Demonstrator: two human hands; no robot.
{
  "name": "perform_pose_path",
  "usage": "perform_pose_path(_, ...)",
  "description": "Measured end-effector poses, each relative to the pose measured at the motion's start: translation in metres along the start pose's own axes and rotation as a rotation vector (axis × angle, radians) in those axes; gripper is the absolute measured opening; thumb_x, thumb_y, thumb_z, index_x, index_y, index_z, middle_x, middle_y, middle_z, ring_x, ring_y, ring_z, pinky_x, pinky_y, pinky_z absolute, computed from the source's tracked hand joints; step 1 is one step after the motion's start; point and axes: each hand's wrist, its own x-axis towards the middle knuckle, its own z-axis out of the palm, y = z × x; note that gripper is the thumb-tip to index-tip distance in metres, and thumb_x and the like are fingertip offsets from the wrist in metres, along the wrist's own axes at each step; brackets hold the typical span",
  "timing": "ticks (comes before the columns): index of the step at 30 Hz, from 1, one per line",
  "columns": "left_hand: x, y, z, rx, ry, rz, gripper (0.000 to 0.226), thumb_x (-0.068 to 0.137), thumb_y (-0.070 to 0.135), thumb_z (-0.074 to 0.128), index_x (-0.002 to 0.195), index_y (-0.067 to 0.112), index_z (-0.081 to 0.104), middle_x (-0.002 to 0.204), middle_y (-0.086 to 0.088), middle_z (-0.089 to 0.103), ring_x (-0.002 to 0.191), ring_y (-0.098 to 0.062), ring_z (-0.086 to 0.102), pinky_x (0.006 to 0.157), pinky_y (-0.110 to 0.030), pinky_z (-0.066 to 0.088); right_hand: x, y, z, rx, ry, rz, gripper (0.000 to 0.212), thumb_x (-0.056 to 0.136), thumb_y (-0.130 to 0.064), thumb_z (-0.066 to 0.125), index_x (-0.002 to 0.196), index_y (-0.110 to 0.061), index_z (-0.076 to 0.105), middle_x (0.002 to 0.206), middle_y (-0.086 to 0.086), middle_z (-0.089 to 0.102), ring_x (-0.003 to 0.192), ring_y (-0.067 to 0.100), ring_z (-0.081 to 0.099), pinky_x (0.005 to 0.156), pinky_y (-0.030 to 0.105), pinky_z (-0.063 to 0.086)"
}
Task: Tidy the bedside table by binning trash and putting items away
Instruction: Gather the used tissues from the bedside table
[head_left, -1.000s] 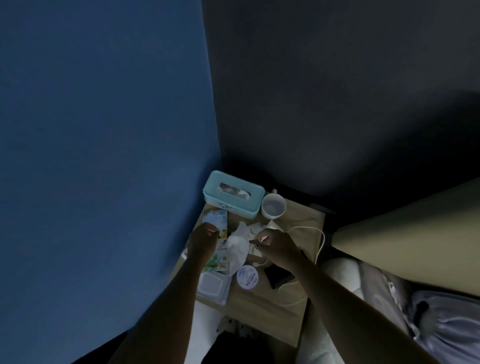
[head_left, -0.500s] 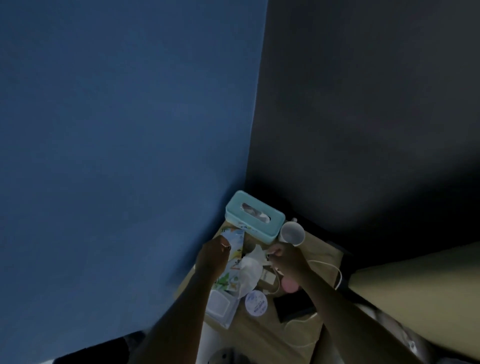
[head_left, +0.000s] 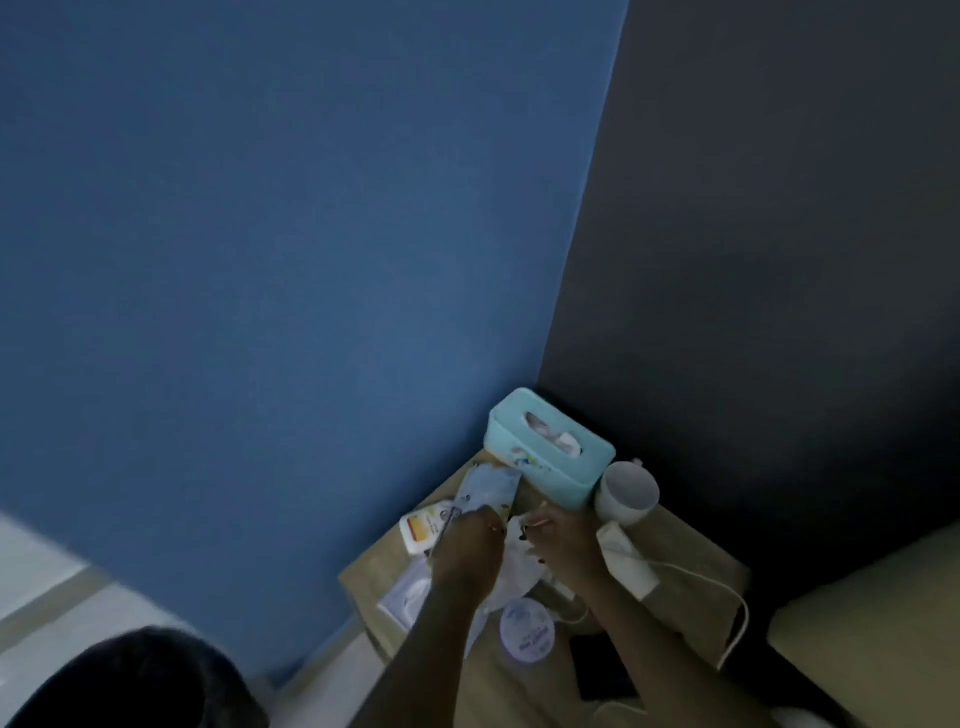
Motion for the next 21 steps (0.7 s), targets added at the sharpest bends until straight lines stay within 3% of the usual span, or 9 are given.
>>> perform_pose_path(3,-0.030,-0.012,0.013,-0.044,0.083,-0.004,0.046,0.094,0.034,0.030,0.112,0.008,0.064,0.115,-0.013,0.065,0.109,-0.027,0.059,0.094,-0.032,0.044,-0.012,0.021,0.006,-0.128,0.046,-0.094,0.016,0.090,-0.014,0.058,0.087,-0.009,0.073,0.095,0.012,0.072,0.091,0.029,0.067,0.083,0.036,0.054)
perform_pose_path(6,-0.072,-0.016,0.023,-0.029,0.195,-0.022,0.039,0.095,0.027,0.034,0.117,0.012,0.063,0.121,-0.010,0.064,0.114,-0.025,0.058,0.096,-0.031,0.042,-0.044,0.037,-0.005,-0.103,0.035,-0.116,0.017,0.086,-0.021,0.060,0.094,-0.015,0.074,0.097,0.004,0.072,0.093,0.024,0.065,0.082,0.035,0.054)
perform_pose_path(9,-0.121,-0.004,0.029,-0.036,0.279,-0.001,0.031,0.094,0.020,0.044,0.109,0.008,0.067,0.117,-0.014,0.066,0.111,-0.029,0.060,0.093,-0.032,0.044,-0.066,0.060,-0.024,-0.062,0.053,-0.143,0.014,0.077,-0.026,0.061,0.078,-0.018,0.073,0.091,0.006,0.074,0.087,0.030,0.069,0.080,0.046,0.058)
perform_pose_path(12,-0.158,0.008,0.034,-0.035,0.312,-0.025,0.023,0.092,0.017,0.051,0.106,0.008,0.067,0.112,-0.015,0.068,0.106,-0.031,0.061,0.087,-0.034,0.047,-0.100,0.074,-0.046,-0.057,0.063,-0.158,0.015,0.078,-0.026,0.064,0.062,-0.028,0.065,0.087,0.006,0.074,0.085,0.029,0.070,0.075,0.044,0.060)
perform_pose_path(15,-0.179,0.015,0.037,-0.019,0.340,-0.017,0.022,0.091,0.018,0.052,0.107,0.010,0.066,0.112,-0.013,0.068,0.107,-0.030,0.061,0.086,-0.034,0.048,-0.141,0.067,-0.069,-0.020,0.074,-0.171,0.016,0.081,-0.021,0.066,0.065,-0.026,0.064,0.078,0.002,0.070,0.078,0.027,0.069,0.063,0.034,0.059)
perform_pose_path(19,-0.193,0.018,0.038,-0.034,0.358,-0.021,0.021,0.090,0.022,0.055,0.107,0.014,0.064,0.112,-0.011,0.068,0.105,-0.028,0.061,0.084,-0.032,0.048,-0.160,0.076,-0.077,-0.050,0.087,-0.189,0.020,0.083,-0.020,0.064,0.065,-0.027,0.061,0.069,-0.003,0.068,0.067,0.021,0.067,0.065,0.031,0.055)
perform_pose_path(21,-0.196,0.017,0.040,-0.027,0.362,-0.027,0.021,0.089,0.022,0.056,0.107,0.013,0.063,0.112,-0.011,0.068,0.104,-0.027,0.061,0.084,-0.032,0.047,-0.161,0.086,-0.079,-0.046,0.086,-0.179,0.020,0.082,-0.022,0.065,0.063,-0.028,0.062,0.077,0.001,0.073,0.075,0.024,0.070,0.072,0.036,0.059)
